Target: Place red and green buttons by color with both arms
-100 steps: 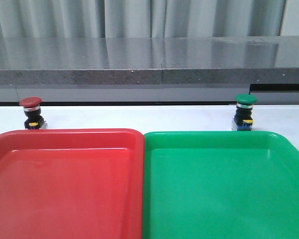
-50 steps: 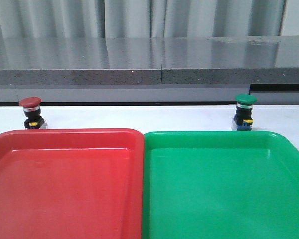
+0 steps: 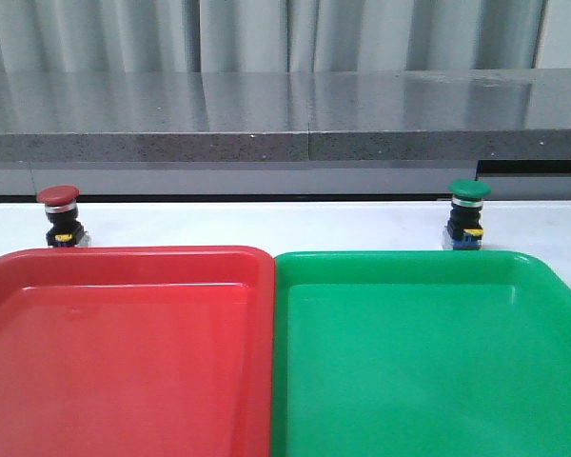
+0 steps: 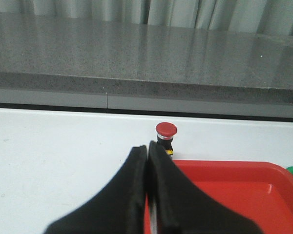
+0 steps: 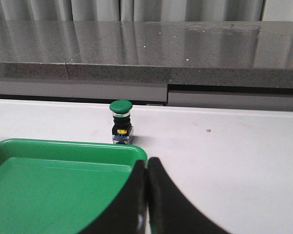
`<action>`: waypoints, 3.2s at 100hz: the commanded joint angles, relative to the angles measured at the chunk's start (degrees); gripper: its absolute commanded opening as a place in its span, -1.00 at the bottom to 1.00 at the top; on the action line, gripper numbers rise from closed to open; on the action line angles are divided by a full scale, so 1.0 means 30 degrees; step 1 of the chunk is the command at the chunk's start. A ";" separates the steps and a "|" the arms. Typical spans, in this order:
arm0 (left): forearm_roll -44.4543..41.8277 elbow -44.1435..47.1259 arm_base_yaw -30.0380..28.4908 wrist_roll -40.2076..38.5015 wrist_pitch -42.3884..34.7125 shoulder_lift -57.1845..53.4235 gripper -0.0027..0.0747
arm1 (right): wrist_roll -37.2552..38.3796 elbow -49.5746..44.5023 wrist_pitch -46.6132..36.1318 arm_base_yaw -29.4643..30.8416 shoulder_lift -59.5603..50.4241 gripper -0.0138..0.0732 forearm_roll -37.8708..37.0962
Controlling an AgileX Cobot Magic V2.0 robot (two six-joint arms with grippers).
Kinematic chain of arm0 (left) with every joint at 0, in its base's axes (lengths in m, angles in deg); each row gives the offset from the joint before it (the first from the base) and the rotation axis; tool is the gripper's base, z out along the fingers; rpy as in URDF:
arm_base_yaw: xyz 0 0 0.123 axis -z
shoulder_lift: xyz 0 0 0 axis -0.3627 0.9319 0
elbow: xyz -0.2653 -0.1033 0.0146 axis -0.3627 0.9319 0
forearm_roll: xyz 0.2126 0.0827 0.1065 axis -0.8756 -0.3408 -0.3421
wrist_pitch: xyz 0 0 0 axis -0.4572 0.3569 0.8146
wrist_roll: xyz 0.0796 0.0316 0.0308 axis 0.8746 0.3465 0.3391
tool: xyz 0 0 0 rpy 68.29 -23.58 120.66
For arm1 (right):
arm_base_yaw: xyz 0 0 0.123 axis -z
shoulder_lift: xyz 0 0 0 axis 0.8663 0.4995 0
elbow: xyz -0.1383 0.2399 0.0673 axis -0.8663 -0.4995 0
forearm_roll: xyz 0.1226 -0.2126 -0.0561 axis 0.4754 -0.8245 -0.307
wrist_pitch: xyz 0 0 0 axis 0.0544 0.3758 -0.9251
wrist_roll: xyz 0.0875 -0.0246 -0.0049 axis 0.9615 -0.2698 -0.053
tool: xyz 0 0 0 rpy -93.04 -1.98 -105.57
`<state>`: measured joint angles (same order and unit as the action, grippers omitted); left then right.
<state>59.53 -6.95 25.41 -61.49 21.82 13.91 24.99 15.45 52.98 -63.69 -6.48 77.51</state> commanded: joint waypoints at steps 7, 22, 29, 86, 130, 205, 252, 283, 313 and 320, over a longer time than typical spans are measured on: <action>0.0192 -0.3424 -0.0038 -0.0147 0.1593 0.2841 -0.98 | 0.0002 0.0272 -0.1635 0.0108 -0.0377 -0.93 -0.0216; 0.0192 -0.6034 -0.0038 -0.0147 0.4833 0.5540 -0.98 | 0.0002 0.0272 -0.1635 0.0108 -0.0377 -0.93 -0.0216; 0.0192 -0.7084 -0.0038 -0.0147 0.6193 0.6714 -0.98 | 0.0002 0.0272 -0.1635 0.0108 -0.0377 -0.93 -0.0216; 0.0192 -0.8529 -0.0038 -0.0110 0.8303 0.9130 -0.98 | 0.0002 0.0272 -0.1635 0.0108 -0.0377 -0.93 -0.0216; 0.0516 -0.8529 -0.0038 -0.0110 0.8388 0.9130 -0.42 | 0.0002 0.0272 -0.1635 0.0108 -0.0377 -0.93 -0.0216; 0.1611 -0.8610 -0.0038 -0.0110 0.7299 0.9708 0.80 | 0.0002 0.0272 -0.1635 0.0108 -0.0377 -0.93 -0.0216; 0.2641 -1.2199 0.0126 0.0858 0.5761 1.6904 0.80 | 0.0002 0.0272 -0.1635 0.0108 -0.0377 -0.93 -0.0216; 0.2220 -1.5327 0.1846 0.0898 0.4501 2.1697 0.80 | 0.0002 0.0272 -0.1635 0.0108 -0.0377 -0.93 -0.0216; 0.1731 -1.8390 0.2039 0.0898 0.4357 2.6565 0.80 | 0.0002 0.0272 -0.1635 0.0108 -0.0377 -0.93 -0.0216; 0.1686 -1.8902 0.2039 0.0898 0.4327 2.7424 0.80 | 0.0002 0.0272 -0.1635 0.0108 -0.0377 -0.93 -0.0216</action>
<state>64.51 -59.90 31.15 -58.61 37.91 95.14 24.99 15.45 52.98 -63.69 -6.48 77.51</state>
